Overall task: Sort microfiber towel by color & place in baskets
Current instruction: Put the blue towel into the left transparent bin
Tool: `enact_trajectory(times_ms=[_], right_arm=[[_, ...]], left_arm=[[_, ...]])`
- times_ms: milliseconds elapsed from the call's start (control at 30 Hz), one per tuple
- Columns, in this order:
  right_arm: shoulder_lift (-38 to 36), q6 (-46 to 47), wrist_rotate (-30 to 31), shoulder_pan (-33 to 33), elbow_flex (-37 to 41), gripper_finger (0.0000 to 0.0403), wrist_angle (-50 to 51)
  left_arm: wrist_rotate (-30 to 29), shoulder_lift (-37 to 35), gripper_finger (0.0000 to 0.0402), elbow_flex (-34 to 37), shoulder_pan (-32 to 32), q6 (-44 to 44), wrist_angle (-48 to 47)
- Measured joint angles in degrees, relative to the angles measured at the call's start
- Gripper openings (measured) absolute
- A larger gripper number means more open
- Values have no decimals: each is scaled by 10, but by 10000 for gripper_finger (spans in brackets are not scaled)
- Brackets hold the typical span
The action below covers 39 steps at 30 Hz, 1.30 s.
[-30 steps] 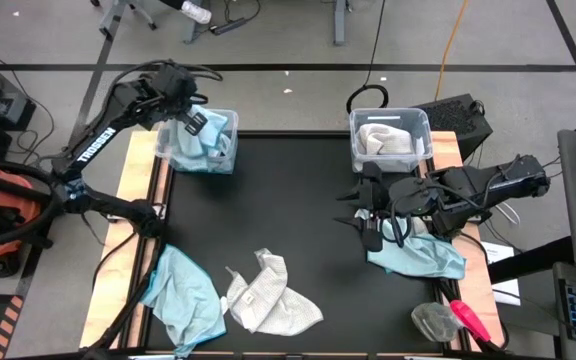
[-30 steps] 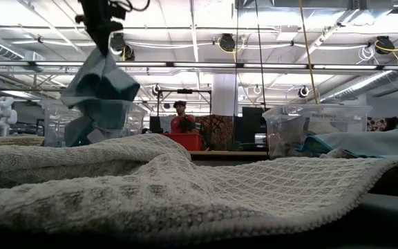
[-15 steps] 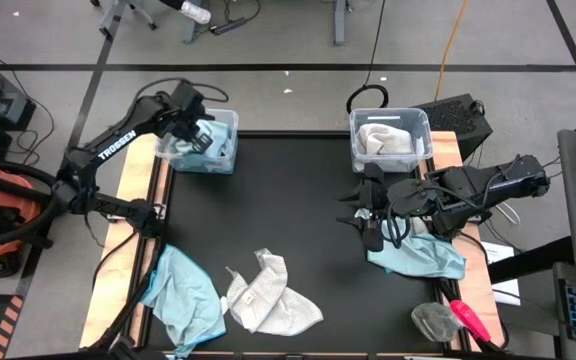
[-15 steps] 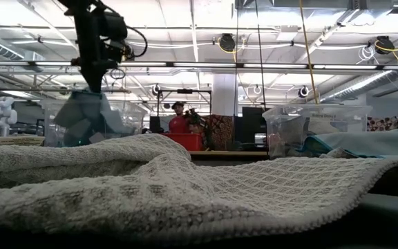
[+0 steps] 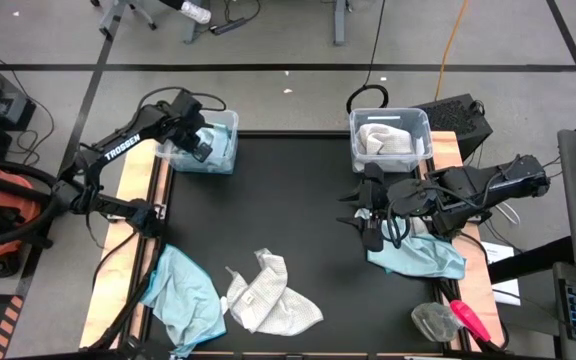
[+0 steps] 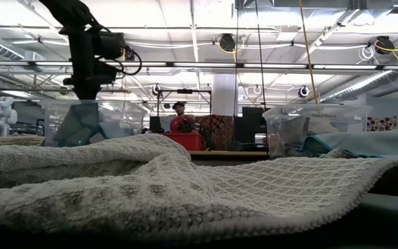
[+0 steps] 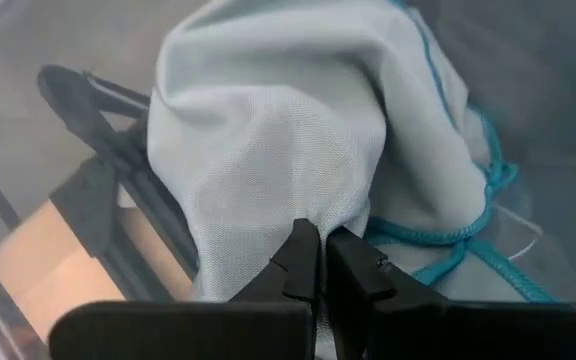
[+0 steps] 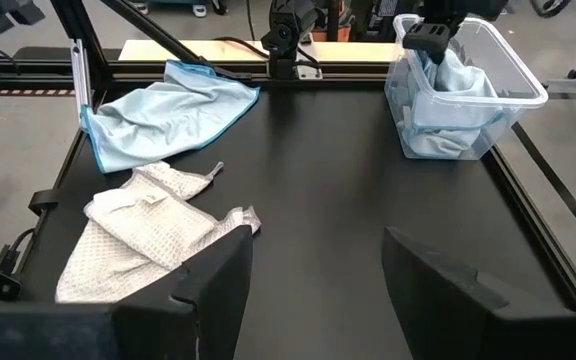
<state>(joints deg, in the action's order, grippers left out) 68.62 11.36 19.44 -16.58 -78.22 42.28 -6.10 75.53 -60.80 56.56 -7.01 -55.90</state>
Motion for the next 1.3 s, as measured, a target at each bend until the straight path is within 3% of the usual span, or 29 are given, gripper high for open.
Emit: enact_trajectory(times_ms=[500,933,1300], right_arm=[[0,21,0,0,0,214,0],[0,29,-3,0,0,214,0],[0,25,-3,0,0,214,10]], left_arm=[[1,3,14,34,1,-9,18],[13,3,148,-5,1,7,-7],[70,2,167,-106,1,7,-55]])
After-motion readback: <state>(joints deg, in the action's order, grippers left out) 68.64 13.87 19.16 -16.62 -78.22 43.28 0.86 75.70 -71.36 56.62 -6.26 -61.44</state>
